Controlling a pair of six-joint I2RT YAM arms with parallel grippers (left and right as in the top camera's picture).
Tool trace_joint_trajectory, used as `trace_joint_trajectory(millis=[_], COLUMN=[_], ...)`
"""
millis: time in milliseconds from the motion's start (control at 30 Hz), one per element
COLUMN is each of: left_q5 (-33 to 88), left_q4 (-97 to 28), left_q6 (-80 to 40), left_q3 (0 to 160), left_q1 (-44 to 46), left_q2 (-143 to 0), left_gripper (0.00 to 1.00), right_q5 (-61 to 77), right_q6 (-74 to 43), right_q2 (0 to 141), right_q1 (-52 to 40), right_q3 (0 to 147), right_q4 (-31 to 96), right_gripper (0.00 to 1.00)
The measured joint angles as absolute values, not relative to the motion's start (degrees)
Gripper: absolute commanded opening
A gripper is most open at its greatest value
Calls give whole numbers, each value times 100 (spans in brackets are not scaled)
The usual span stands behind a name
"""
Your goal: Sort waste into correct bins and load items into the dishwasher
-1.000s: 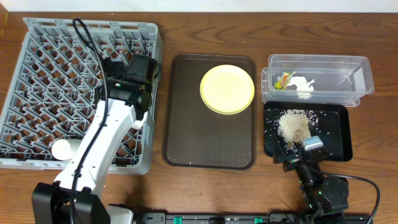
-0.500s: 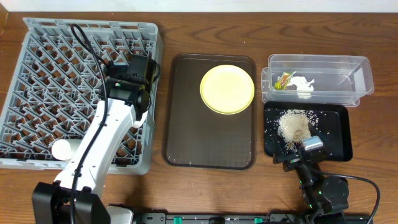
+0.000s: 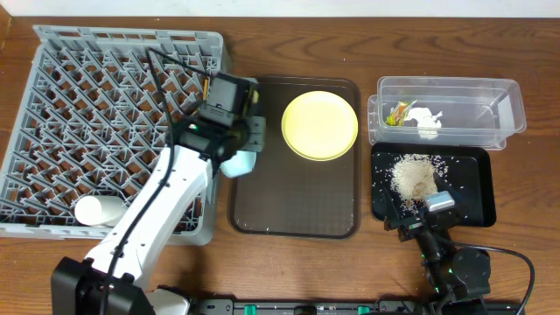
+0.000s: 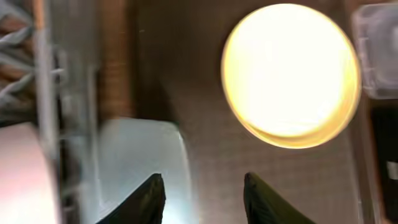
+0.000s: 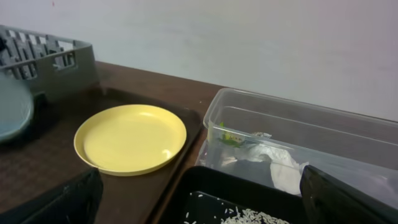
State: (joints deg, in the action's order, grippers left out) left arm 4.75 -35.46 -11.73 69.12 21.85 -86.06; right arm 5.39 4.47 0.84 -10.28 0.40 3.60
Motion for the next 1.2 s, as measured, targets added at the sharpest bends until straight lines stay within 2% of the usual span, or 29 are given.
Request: trace_joint_trajectory(millis=[300, 433, 600, 833, 900, 967, 1067, 1200], left_q5=[609, 687, 738, 895, 989, 1111, 1514, 2165], left_q4=[-3531, -3721, -4097, -3865, -3743, -3675, -3520, -3374], left_q6=[-1173, -1173, -1201, -1483, -1522, -1564, -1540, -1358], left_q3=[6912, 6912, 6871, 6493, 6455, 6440, 6420, 6420], left_q1=[2272, 2290, 2333, 1949, 1890, 1896, 1927, 1981], left_q2=[-8606, -8606, -8656, -9321, -9633, -9896, -10182, -10276], left_gripper=[44, 50, 50, 49, 48, 39, 31, 31], right_q5=[539, 539, 539, 539, 539, 539, 539, 539], right_q6=[447, 447, 447, 447, 447, 447, 445, 447], right_q2=[84, 84, 84, 84, 84, 84, 84, 84], right_q1=[-1028, -1028, -1028, -1028, -1028, -1028, -1028, -1028], right_q3=[40, 40, 40, 40, 40, 40, 40, 40], right_q4=[360, 360, 360, 362, 360, 360, 360, 362], right_gripper=[99, 99, 99, 99, 99, 99, 99, 99])
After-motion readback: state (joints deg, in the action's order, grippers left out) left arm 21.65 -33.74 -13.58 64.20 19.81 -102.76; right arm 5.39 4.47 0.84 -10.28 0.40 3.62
